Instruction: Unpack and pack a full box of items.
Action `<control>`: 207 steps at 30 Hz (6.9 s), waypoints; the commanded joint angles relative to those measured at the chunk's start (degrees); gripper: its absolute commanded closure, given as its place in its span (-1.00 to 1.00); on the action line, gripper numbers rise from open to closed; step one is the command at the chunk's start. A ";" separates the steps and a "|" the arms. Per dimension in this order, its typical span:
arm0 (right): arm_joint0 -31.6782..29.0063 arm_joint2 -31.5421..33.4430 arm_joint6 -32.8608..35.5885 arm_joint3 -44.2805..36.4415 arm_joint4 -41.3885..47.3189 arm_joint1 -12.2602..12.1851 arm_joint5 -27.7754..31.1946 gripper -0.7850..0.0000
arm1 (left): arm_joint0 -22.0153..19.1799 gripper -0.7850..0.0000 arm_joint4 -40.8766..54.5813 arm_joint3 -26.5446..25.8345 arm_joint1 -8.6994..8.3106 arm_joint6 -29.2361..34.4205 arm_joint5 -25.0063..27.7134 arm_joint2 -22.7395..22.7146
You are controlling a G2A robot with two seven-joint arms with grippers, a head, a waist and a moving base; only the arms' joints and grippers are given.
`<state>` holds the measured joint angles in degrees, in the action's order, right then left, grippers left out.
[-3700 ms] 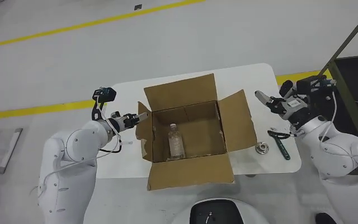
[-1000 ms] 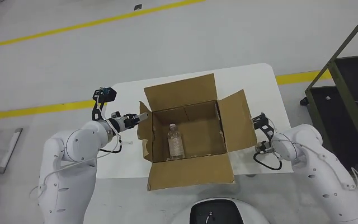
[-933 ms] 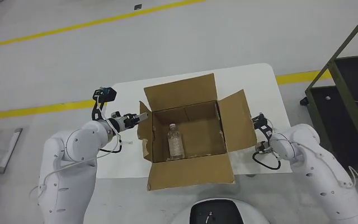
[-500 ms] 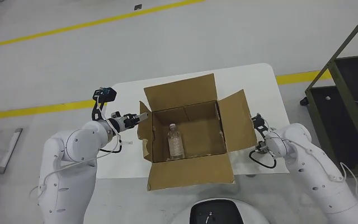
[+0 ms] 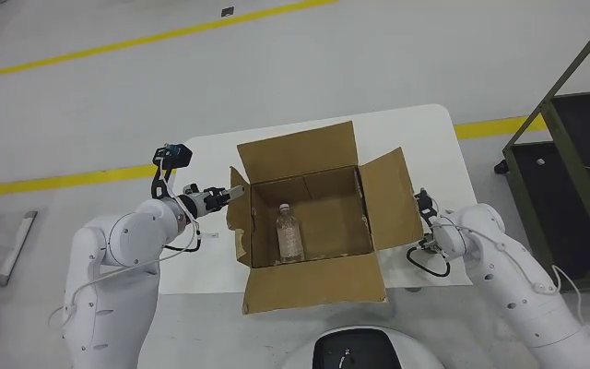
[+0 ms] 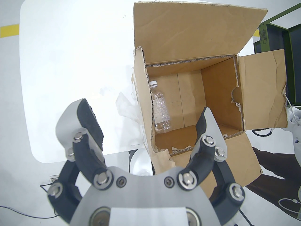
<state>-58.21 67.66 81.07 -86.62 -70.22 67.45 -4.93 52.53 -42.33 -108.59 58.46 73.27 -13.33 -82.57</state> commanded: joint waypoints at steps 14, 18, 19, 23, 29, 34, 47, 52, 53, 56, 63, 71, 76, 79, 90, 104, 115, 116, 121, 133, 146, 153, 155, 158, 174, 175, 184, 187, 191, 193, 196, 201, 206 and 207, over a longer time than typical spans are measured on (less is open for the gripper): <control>-0.08 0.76 -0.43 0.04 -0.11 0.12 -0.33 0.15 | 0.00 -1.00 0.00 0.00 0.00 0.00 0.00 0.00; -0.17 1.34 0.02 -0.85 0.27 0.08 -0.02 0.17 | 0.00 -1.00 0.00 0.00 0.00 0.00 0.00 0.00; -0.25 1.46 0.09 -1.13 0.47 0.07 0.14 0.18 | 0.00 -1.00 0.00 0.00 0.00 0.00 0.00 0.00; -0.63 1.65 0.20 -1.44 0.41 0.04 0.35 0.17 | 0.00 -1.00 0.00 0.00 0.00 0.00 0.00 0.00; -0.46 1.42 -0.24 -0.05 0.21 0.16 0.34 0.18 | 0.00 -1.00 0.00 0.00 0.00 0.00 0.00 0.00; -0.24 1.31 -0.57 0.86 0.26 0.26 0.29 0.20 | 0.00 -1.00 0.00 0.00 0.00 0.00 0.00 0.00; 0.38 1.14 -0.89 0.96 0.35 0.53 -0.09 1.00 | 0.00 -1.00 0.00 0.00 0.00 0.00 0.00 0.00; -0.50 4.55 -0.91 -2.64 2.41 0.15 -0.67 1.00 | 0.00 -1.00 0.00 0.00 0.00 0.00 0.00 0.00; -0.97 5.77 -0.88 -3.85 2.93 -0.02 -0.75 1.00 | 0.00 -1.00 0.00 0.00 0.00 0.00 0.00 0.00; -2.77 11.27 -1.44 -8.98 7.86 -0.58 -0.45 1.00 | 0.00 -1.00 0.00 0.00 0.00 0.00 0.00 0.00; -9.64 25.60 -7.53 -24.05 24.75 -1.67 5.22 1.00 | 0.00 -1.00 0.00 0.00 0.00 0.00 0.00 0.00; -14.69 31.67 -11.82 -34.13 42.91 -2.06 11.81 1.00 | 0.00 -1.00 0.00 0.00 0.00 0.00 0.00 0.00; -14.64 29.13 -11.86 -34.19 46.68 -2.39 15.34 1.00 | 0.00 -1.00 0.00 0.00 0.00 0.00 0.00 0.00; -14.00 27.37 -10.34 -33.71 46.73 -2.55 16.96 1.00 | 0.00 -1.00 0.00 0.00 0.00 0.00 0.00 0.00; -14.22 27.18 -11.05 -33.67 46.62 -2.55 17.00 1.00 | 0.00 -1.00 0.00 0.00 0.00 0.00 0.00 0.00; 4.52 5.51 -15.18 -20.91 35.28 -1.71 15.88 1.00 | 0.00 -1.00 0.00 0.00 0.00 0.00 0.00 0.00; 20.14 -18.77 -18.93 0.36 27.35 3.32 13.24 1.00 | 0.00 -1.00 0.00 0.00 0.00 0.00 0.00 0.00; 21.07 -20.40 -19.43 1.70 26.40 3.83 12.79 1.00 | 0.00 -1.00 0.00 0.00 0.00 0.00 0.00 0.00; 22.44 -22.86 -19.54 3.82 25.70 4.69 11.98 1.00 | 0.00 -1.00 0.00 0.00 0.00 0.00 0.00 0.00; 21.77 -23.66 -21.10 3.62 24.59 4.78 13.97 1.00 | 0.00 -1.00 0.00 0.00 0.00 0.00 0.00 0.00; 29.52 -35.65 -26.58 23.90 28.99 12.17 16.62 1.00 | 0.00 -1.00 0.00 0.00 0.00 0.00 0.00 0.00; 32.81 -40.57 -28.15 34.16 29.45 16.82 17.07 1.00 | 0.00 -1.00 0.00 0.00 0.00 0.00 0.00 0.00; 33.23 -41.17 -28.94 36.45 30.44 17.97 17.50 1.00 | 0.00 -1.00 0.00 0.00 0.00 0.00 0.00 0.00; 34.21 -42.18 -29.60 39.72 30.52 19.55 18.25 0.86 | 0.00 -1.00 0.00 0.00 0.00 0.00 0.00 0.00; 37.97 -42.55 -31.84 48.43 30.77 24.46 19.92 -0.08 | 0.00 -1.00 0.00 0.00 0.00 0.00 0.00 0.00; 38.44 -42.00 -32.57 47.97 30.65 24.38 19.66 0.00 | 0.00 -1.00 0.00 0.00 0.00 0.00 0.00 0.00; 36.36 -28.80 -37.73 27.89 22.62 16.66 14.89 1.00 | 0.00 -1.00 0.00 0.00 0.00 0.00 0.00 0.00; 27.93 -19.50 -35.04 10.77 16.46 12.04 11.02 1.00 | 0.00 -1.00 0.00 0.00 0.00 0.00 0.00 0.00; 12.96 -6.38 -28.48 -11.64 9.65 7.39 9.51 1.00 | 0.00 -1.00 0.00 0.00 0.00 0.00 0.00 0.00; 6.92 -1.18 -26.61 -18.89 6.98 6.09 8.96 1.00 | 0.00 -1.00 0.00 0.00 0.00 0.00 0.00 0.00; 0.02 4.26 -23.94 -25.80 3.20 4.87 8.16 1.00 | 0.00 -1.00 0.00 0.00 0.00 0.00 0.00 0.00; -8.64 12.39 -20.87 -32.41 1.89 3.58 9.05 1.00 | 0.00 -1.00 0.00 0.00 0.00 0.00 0.00 0.00; -14.70 18.92 -13.44 -34.23 -0.72 2.51 10.70 1.00 | 0.00 -1.00 0.00 0.00 0.00 0.00 0.00 0.00; -15.74 19.62 -11.57 -34.28 -0.89 2.36 11.04 1.00 | 0.00 -1.00 0.00 0.00 0.00 0.00 0.00 0.00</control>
<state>-72.94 86.46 67.52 -120.80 -70.88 69.95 5.92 52.53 -42.33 -108.59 58.46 73.27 -13.33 -82.57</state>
